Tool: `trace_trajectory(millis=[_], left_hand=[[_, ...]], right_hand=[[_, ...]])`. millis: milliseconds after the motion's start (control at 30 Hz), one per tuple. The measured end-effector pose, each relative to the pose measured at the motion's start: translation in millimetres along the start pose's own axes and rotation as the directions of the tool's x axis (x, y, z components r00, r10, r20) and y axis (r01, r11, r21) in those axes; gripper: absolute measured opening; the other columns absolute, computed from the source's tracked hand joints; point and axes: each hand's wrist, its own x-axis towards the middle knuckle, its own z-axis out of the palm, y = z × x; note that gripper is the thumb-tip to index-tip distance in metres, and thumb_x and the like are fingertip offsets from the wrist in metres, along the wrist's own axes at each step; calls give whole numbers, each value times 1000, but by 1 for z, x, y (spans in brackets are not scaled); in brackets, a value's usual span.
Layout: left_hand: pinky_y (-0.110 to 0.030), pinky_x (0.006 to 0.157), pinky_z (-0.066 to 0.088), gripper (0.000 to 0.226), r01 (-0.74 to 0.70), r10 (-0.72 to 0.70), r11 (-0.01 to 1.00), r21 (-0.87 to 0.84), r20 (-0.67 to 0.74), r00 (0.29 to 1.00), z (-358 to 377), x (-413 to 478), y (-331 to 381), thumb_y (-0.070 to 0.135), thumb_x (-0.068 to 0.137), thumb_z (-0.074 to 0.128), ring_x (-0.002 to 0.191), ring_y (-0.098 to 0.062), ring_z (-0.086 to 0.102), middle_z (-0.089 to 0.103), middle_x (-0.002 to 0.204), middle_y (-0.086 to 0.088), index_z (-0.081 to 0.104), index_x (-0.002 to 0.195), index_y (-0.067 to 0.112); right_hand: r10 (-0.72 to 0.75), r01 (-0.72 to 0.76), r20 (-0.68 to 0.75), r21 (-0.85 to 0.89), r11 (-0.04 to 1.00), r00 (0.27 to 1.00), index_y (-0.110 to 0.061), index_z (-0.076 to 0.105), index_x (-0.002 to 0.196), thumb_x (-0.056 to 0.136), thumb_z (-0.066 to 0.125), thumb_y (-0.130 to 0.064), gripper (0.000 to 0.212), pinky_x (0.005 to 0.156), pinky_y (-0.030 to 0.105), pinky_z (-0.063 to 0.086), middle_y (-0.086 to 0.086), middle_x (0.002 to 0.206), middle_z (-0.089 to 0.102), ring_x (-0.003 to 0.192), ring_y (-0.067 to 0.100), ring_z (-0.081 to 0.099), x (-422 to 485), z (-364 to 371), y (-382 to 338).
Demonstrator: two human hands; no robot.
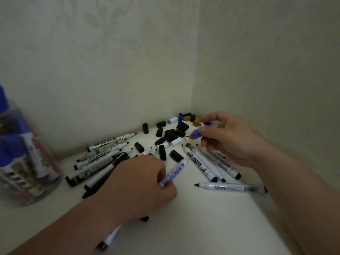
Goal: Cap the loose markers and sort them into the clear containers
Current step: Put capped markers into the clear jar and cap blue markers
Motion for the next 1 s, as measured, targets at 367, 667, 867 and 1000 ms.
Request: trace_trajectory(millis=[367, 667, 867, 1000], left_hand=[[-21, 45, 39, 22, -77, 42, 911, -405, -94, 995, -5, -8, -21, 47, 91, 40, 48, -7, 46, 53, 63, 13, 42, 76, 31], [-17, 59, 42, 22, -107, 83, 928, -357, -83, 993, -4, -9, -23, 52, 90, 38, 60, -6, 48, 55, 75, 19, 40, 78, 34], [-17, 55, 41, 14, -112, 79, 916, -386, -100, 992, -2, -7, -23, 52, 97, 37, 59, -7, 51, 57, 70, 13, 42, 96, 39], [-16, 62, 42, 16, -131, 75, 899, -417, -146, 986, 0, -7, -22, 55, 97, 40, 67, -3, 56, 56, 71, 14, 46, 106, 43]], right_hand=[[-85, 80, 43, 104, 991, 995, 8, 71, 95, 77, 70, -23, 35, 41, 22, 33, 24, 80, 72, 49, 19, 46, -7, 11, -4], [-43, 44, 192, -2, 999, 980, 3, 74, 91, 82, 69, -19, 25, 42, 22, 32, 13, 70, 70, 48, 16, 45, -13, 20, -2], [-38, 96, 235, -240, 966, 971, -13, 78, 94, 90, 68, -24, 15, 48, 26, 40, 6, 55, 63, 47, 16, 45, -26, 37, -8], [-59, 137, 236, -329, 934, 970, -22, 77, 96, 90, 67, -35, 17, 52, 30, 40, 9, 57, 66, 45, 16, 47, -33, 57, -7]])
